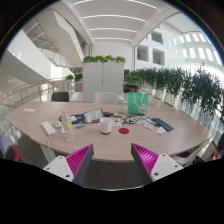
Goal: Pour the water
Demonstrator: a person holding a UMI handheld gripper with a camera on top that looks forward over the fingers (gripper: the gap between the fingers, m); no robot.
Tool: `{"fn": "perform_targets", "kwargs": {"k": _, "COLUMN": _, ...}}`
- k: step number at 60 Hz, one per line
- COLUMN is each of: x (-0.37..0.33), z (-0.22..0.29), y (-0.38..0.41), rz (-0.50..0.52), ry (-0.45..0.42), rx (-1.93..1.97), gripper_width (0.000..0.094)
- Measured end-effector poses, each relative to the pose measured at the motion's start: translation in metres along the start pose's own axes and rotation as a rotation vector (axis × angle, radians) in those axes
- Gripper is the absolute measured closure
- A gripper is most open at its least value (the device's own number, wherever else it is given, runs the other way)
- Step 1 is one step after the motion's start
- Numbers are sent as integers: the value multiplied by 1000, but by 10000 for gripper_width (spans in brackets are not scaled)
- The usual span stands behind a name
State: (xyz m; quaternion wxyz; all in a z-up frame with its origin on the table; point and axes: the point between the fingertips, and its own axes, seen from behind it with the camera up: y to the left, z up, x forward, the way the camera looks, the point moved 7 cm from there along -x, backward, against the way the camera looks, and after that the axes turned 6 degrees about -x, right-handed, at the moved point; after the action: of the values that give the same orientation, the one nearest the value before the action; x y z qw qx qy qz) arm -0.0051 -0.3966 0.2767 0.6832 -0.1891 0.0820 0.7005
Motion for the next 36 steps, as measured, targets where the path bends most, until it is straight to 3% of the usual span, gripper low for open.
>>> {"fn": "perform_targets", "kwargs": {"k": 6, "x": 4, "z": 1, "y": -10, "rz": -15, "ry": -24, "rx": -5, "gripper_width": 103}}
{"fn": "perform_targets", "kwargs": {"k": 18, "x": 15, "z": 1, "y": 61, "rz": 7, "ry": -59, "rx": -11, "gripper_width": 101}}
{"fn": "perform_targets", "kwargs": {"k": 26, "x": 47, "z": -2, "y": 108, "rz": 90, "ry": -118, "rx": -15, "gripper_width": 97}}
{"fn": "perform_targets", "kwargs": {"k": 36, "x": 136, "z": -1, "y": 185, "rz": 211, "ry": -158, "rx": 9, "gripper_width": 99}}
